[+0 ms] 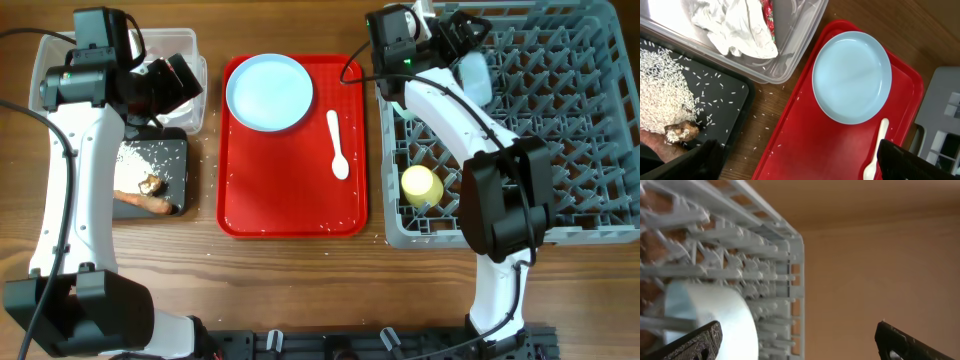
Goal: Sort waste into correct bins and load items into the dishwasher rack
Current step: 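Grasp the light-blue plate with the right gripper and stand it in the rack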
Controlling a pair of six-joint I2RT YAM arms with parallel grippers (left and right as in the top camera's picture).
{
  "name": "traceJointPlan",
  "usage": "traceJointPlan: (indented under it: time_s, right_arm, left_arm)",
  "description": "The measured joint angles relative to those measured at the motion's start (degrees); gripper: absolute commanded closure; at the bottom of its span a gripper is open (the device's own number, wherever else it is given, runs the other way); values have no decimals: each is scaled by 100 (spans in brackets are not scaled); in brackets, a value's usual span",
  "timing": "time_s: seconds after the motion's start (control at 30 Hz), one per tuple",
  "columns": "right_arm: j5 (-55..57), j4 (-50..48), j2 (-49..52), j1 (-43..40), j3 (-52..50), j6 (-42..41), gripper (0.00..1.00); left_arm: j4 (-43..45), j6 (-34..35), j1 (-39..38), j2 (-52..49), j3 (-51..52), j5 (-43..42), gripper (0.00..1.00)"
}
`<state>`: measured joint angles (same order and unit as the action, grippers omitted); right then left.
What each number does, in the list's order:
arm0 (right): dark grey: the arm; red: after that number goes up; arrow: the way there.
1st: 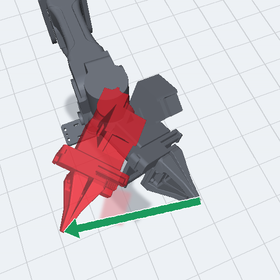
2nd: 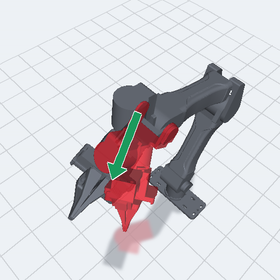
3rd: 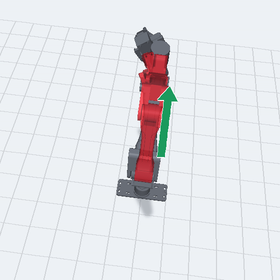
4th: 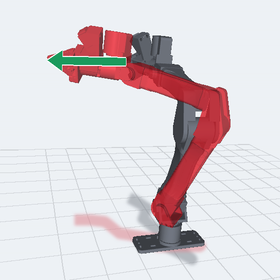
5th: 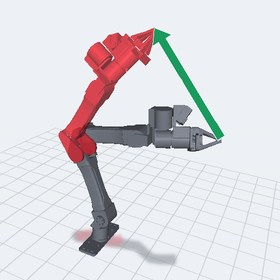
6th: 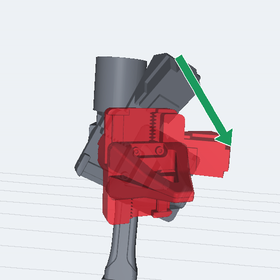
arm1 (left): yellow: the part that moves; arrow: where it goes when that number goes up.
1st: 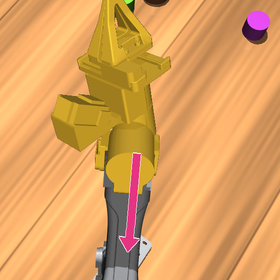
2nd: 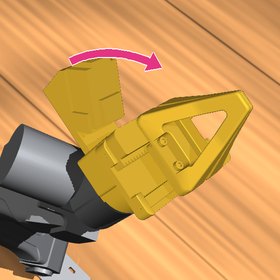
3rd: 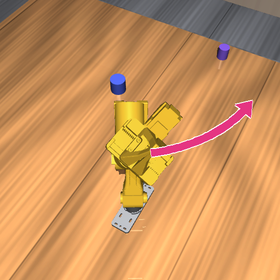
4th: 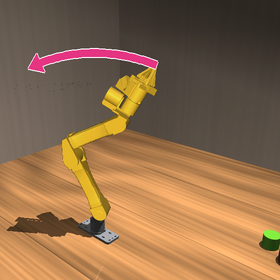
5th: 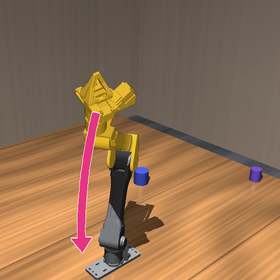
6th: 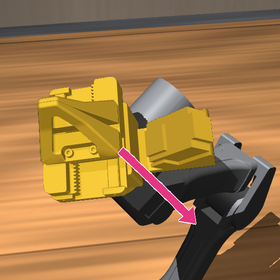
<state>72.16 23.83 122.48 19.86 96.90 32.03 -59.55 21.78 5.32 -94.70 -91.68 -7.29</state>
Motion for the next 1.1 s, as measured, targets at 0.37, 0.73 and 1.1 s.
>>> traceJointPlan:
  time_s: [0.37,0.73,1.1]
  right_arm:
    - [-7899,977,-2041,476,22,-2033,0]
    - [-8150,326,-190,833,2,-6310,36]
    - [-7348,-330,868,1539,-37,-7147,56]
  left_arm:
    - [0,0,0,0,0,0,0]
    - [-2,0,0,0,0,0,0]
    - [-2,0,0,0,0,0,0]
